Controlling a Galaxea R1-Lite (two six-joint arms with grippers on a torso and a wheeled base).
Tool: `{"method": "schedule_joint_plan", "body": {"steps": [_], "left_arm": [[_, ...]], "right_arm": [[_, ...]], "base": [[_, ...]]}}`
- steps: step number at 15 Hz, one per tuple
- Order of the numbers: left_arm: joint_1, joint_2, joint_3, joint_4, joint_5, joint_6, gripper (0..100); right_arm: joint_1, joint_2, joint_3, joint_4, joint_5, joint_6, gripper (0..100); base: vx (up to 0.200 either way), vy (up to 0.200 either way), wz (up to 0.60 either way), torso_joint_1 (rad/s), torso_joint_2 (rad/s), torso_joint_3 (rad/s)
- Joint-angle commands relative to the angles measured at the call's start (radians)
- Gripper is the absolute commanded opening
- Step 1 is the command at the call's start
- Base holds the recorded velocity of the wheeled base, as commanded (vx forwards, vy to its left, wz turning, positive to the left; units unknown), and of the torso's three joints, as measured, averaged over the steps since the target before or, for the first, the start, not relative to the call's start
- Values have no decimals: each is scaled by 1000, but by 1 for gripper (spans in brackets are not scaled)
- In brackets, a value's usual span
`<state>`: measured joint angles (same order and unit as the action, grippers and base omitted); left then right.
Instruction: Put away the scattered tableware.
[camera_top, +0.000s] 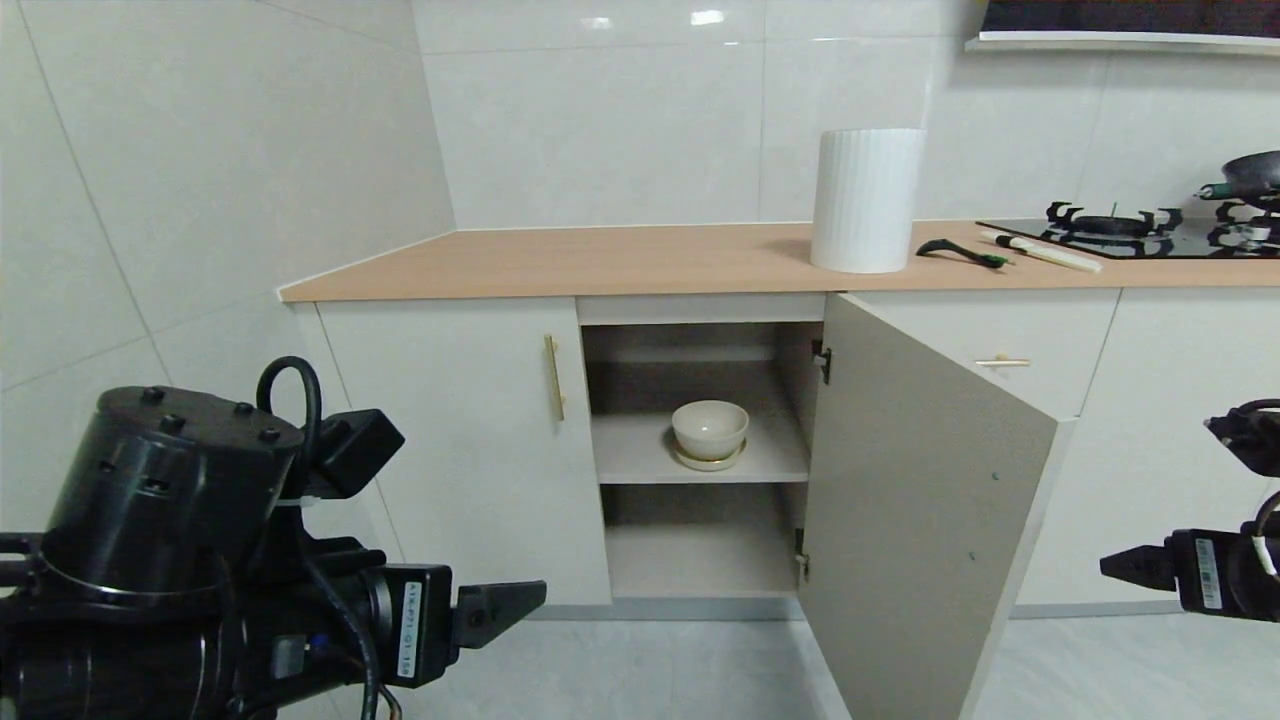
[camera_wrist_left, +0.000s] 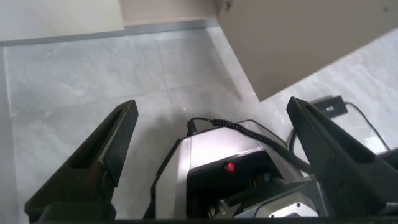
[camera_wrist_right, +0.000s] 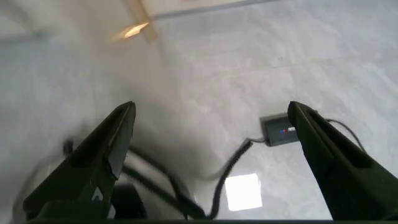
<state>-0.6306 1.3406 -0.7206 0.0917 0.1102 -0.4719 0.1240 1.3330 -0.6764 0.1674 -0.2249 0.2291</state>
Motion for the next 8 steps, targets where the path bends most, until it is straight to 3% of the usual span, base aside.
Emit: {"method": "schedule_joint_plan", "body": {"steps": [1,5,8], "left_arm": [[0,0,0,0,0,-1,100],[0,-3,-2,0,0,-1,100],[0,-3,-2,-1,0,-2,100]], "right_arm": [[-55,69,-2,-55,4,4,100],[-104,229,0,-250,6,113,100],[-104,305,3,-310,6,131,100]], "base": [[0,0,0,0,0,0],[0,0,0,0,0,0],[0,0,0,0,0,0]]}}
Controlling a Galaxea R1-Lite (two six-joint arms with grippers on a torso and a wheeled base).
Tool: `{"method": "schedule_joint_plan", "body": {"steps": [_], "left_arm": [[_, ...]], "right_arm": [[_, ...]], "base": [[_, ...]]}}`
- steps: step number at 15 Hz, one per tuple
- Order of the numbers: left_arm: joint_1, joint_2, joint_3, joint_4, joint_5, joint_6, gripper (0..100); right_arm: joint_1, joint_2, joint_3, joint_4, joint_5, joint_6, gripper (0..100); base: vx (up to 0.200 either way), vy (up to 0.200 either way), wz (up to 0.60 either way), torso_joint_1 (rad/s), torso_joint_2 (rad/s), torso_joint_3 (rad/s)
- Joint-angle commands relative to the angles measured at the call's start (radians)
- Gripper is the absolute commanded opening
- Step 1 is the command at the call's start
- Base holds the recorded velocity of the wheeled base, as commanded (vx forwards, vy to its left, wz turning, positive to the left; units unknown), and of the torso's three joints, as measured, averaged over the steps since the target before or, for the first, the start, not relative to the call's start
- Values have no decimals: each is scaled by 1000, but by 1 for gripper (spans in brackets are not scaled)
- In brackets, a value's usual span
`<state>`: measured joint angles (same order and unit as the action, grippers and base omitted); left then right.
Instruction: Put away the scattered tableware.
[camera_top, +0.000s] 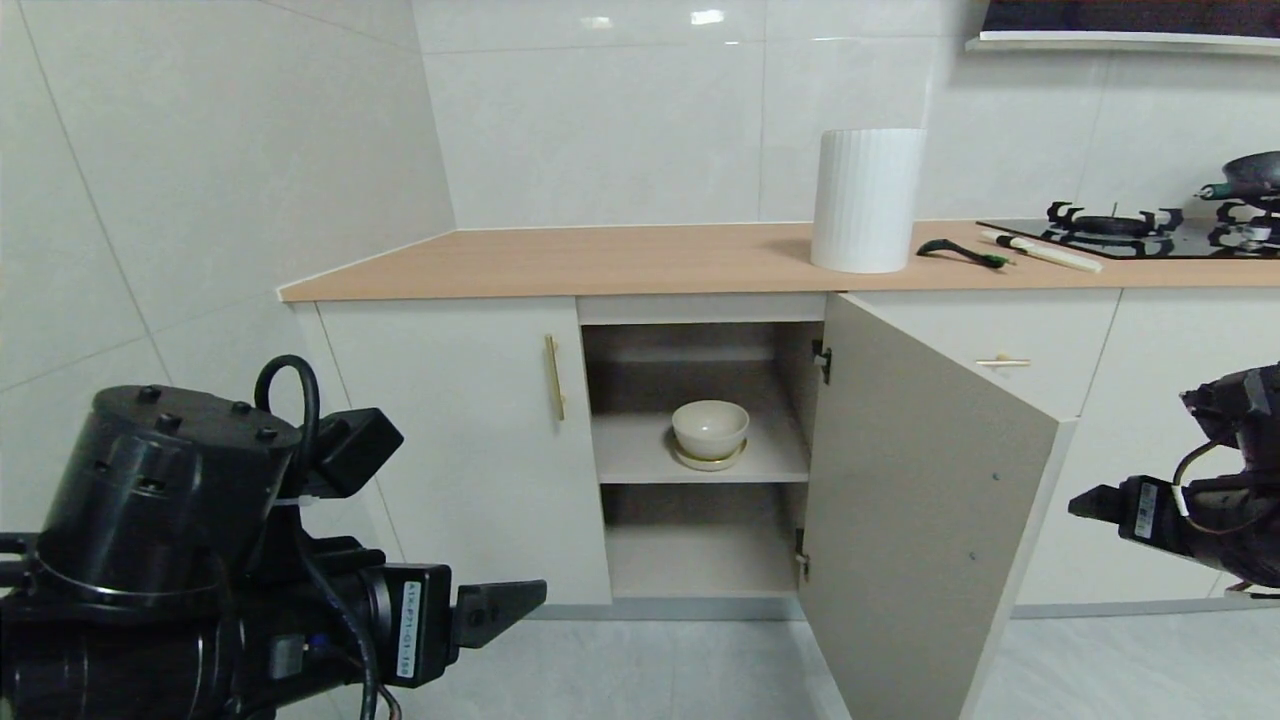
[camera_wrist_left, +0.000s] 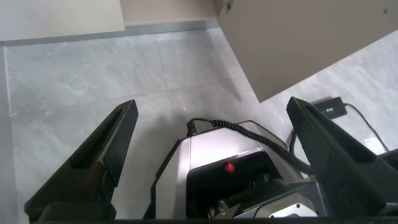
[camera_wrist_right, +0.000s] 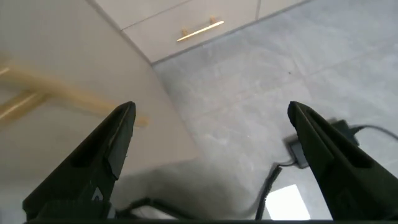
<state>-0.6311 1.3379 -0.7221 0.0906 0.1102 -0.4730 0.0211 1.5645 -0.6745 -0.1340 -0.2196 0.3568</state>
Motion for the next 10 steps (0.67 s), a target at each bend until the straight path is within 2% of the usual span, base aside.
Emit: {"method": "schedule_joint_plan", "body": {"steps": [1,4,10], "left_arm": [[1,0,0,0,0,-1,100],[1,0,-2,0,0,-1,100],[1,0,-5,0,-1,-1,100]], "right_arm": [[-1,95,0,-15,0,7,100],[2,154,3,-108,11,67,100],[13,183,-4,-122,72,76,100]], "base": [[0,0,0,0,0,0],[0,0,0,0,0,0],[0,0,0,0,0,0]]}}
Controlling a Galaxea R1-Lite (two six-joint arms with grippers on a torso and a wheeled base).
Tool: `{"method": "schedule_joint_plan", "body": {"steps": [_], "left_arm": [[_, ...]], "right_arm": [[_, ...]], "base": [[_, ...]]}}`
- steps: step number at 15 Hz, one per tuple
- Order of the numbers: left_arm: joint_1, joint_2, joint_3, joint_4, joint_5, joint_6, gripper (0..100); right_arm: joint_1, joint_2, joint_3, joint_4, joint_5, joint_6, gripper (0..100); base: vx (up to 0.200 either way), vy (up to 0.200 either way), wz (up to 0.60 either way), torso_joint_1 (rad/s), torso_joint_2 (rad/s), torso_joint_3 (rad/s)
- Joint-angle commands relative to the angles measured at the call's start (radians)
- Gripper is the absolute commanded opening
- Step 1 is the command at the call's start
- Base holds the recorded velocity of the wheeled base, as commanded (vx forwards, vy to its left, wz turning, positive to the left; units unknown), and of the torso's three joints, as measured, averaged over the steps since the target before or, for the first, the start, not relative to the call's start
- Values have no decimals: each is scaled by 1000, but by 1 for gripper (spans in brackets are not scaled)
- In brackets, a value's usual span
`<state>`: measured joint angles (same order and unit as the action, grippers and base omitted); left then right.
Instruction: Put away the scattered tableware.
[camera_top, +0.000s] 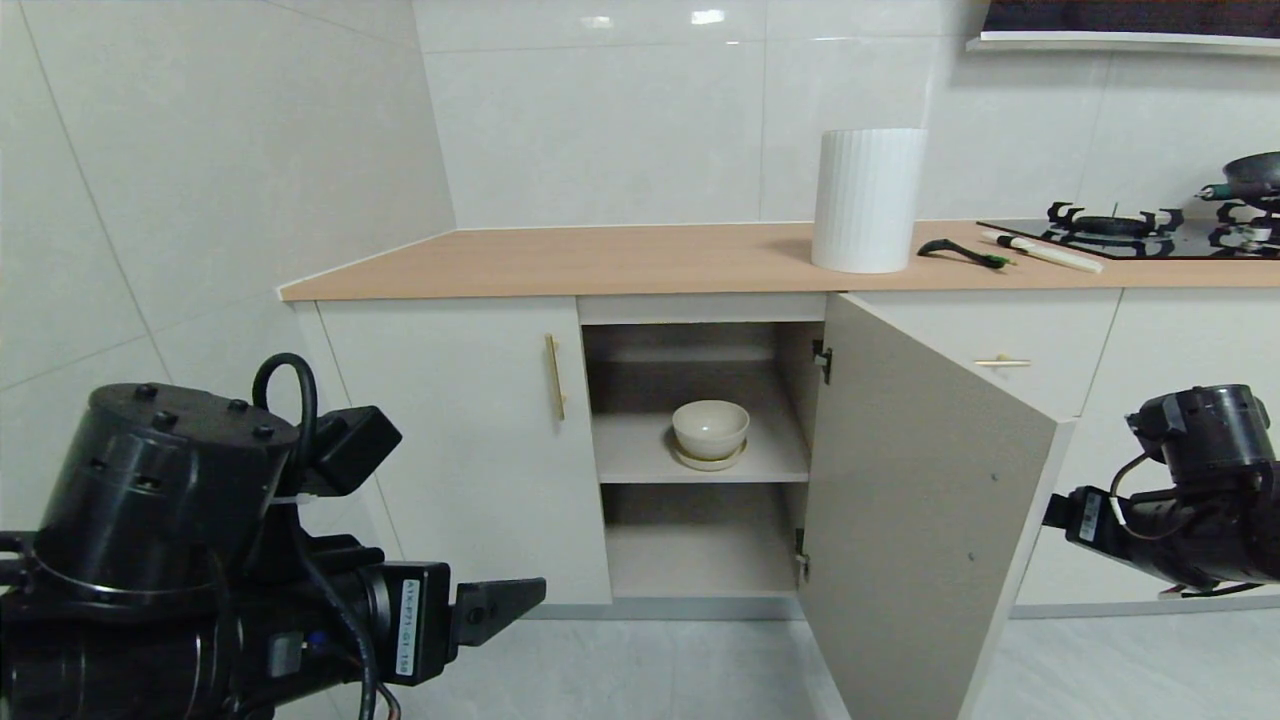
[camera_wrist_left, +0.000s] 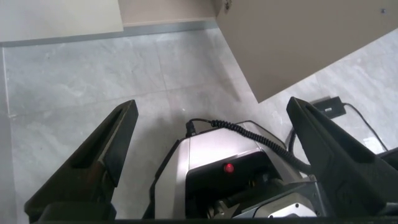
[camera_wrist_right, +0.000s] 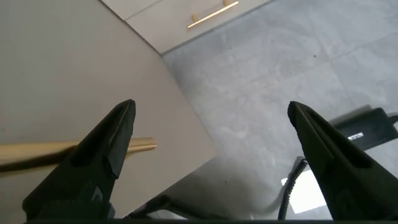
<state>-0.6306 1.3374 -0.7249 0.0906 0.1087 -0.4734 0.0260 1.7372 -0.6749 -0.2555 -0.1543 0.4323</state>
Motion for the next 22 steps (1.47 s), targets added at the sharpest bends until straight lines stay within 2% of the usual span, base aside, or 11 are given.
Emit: {"method": "schedule_joint_plan", "body": {"steps": [1,2,4,10,13,15,18,22], "left_arm": [[0,0,-2,-2,0,-2,100],[0,0,-2,-2,0,-2,100],[2,3,-5,-2,-1,-27,100],[2,17,-7,-3,-3,-30,100],[2,9,-7,-3,-4,-30,100],[2,9,-7,-3,-4,-30,100],[2,19,-8,-5,-4,-30,100],[5,31,-5,-32,-7,-28,100]], "right_arm": [[28,10,-5,-1,10,0,100],[34,10,-5,-1,12,0,100],[135,36,-22,-19,42,-7,100],[331,142,-130,-31,38,-60,100],[374,182,-219,1,55,-61,100],[385,220,-278,7,116,-61,100],[407,278,-356,9,125,-61,100],[420,304,-402,7,144,-60,100]], "base": [[0,0,0,0,0,0],[0,0,0,0,0,0],[0,0,0,0,0,0],[0,0,0,0,0,0],[0,0,0,0,0,0],[0,0,0,0,0,0],[0,0,0,0,0,0],[0,0,0,0,0,0]]}}
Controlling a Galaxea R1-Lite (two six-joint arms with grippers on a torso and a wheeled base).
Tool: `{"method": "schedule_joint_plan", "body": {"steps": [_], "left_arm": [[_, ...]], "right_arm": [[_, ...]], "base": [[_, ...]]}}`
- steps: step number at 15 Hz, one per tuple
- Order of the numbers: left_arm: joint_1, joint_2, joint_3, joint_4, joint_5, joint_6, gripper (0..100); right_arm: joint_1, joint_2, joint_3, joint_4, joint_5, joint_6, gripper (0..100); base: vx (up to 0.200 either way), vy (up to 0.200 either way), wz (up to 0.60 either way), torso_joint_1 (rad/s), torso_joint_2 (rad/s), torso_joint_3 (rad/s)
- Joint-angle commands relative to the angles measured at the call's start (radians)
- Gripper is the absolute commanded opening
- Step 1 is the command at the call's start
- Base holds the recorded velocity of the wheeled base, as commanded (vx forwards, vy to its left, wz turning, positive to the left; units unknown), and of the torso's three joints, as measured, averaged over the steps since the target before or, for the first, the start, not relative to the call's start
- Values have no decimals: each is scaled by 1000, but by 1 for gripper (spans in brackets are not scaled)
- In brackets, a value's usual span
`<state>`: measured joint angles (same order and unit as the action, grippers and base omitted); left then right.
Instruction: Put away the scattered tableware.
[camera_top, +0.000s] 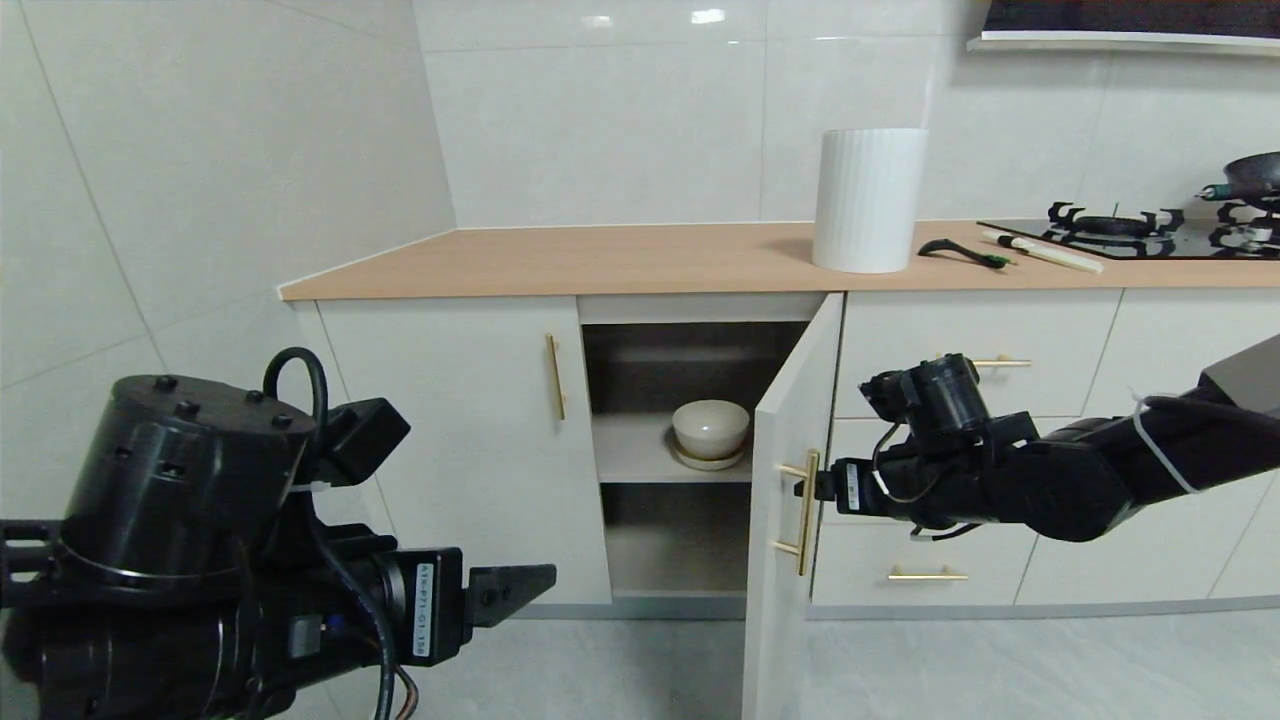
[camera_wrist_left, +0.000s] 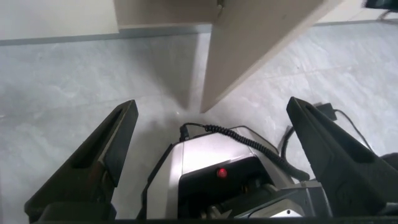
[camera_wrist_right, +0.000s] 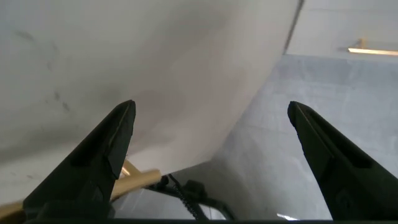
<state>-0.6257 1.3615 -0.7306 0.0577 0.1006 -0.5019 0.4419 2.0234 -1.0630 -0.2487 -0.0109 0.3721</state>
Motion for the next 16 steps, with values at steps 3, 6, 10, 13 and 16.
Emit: {"method": "schedule_joint_plan", "body": {"steps": [3,6,10,13,16], "left_arm": [[3,31,2,1,2,-6,100],[3,38,5,1,1,-6,100],[3,36,4,1,1,-6,100],[3,34,4,1,1,-6,100],[3,31,0,1,1,-7,100]], "right_arm": [[11,26,-20,-1,-1,2,100],[11,49,-23,-7,-1,4,100],[23,69,-37,-11,-1,14,100],[31,95,-54,-20,-3,53,100],[38,124,-57,-69,-3,76,100]], "base": [[0,0,0,0,0,0],[0,0,0,0,0,0],[0,0,0,0,0,0],[0,0,0,0,0,0],[0,0,0,0,0,0]]}}
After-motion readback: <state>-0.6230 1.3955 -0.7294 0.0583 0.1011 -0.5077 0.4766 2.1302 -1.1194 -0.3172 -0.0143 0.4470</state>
